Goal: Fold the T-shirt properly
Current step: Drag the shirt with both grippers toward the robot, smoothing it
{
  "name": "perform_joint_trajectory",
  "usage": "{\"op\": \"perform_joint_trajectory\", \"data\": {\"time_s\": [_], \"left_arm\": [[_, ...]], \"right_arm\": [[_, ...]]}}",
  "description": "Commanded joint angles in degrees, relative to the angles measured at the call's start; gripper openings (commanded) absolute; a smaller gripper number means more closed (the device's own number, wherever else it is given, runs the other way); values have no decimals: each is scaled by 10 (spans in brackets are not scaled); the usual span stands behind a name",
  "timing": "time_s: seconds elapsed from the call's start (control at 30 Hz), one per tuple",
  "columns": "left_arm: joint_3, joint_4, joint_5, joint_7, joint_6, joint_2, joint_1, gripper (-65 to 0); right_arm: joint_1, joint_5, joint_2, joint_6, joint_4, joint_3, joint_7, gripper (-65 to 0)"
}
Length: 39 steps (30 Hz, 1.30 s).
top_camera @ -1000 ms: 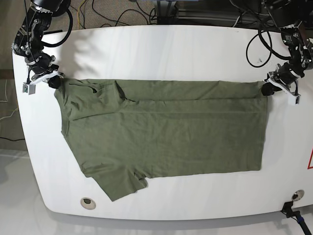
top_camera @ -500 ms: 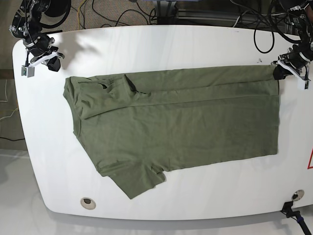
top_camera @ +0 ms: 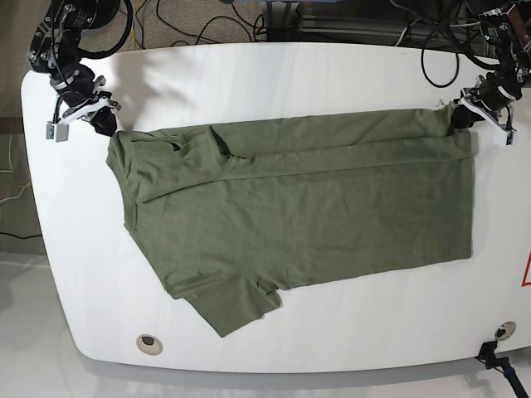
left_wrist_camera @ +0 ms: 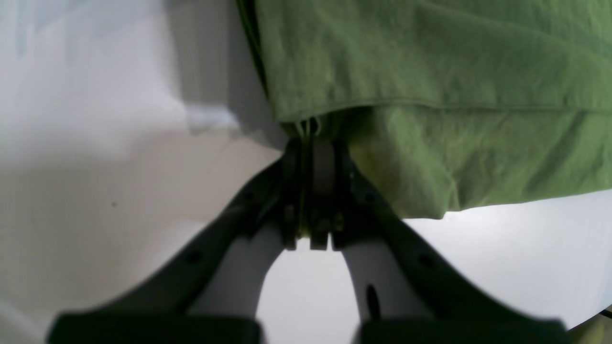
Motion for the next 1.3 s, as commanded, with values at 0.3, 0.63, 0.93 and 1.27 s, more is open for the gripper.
{"op": "perform_joint_trajectory", "data": {"time_s": [0.3, 0.63, 0.93, 1.27], "left_arm": [[-30, 9, 31, -6, -2, -16, -4, -630], [-32, 9, 44, -6, -4, -16, -4, -630], [-30, 9, 44, -5, -4, -16, -4, -630], [-29, 9, 44, -5, -4, -14, -4, -630]], "right_arm": [[-1, 4, 9, 5, 10, 5, 11, -642], [2, 7, 4, 5, 10, 5, 11, -641], [3, 7, -28, 11, 11, 8, 17, -273], [42, 8, -30, 11, -33, 14, 24, -265]]}}
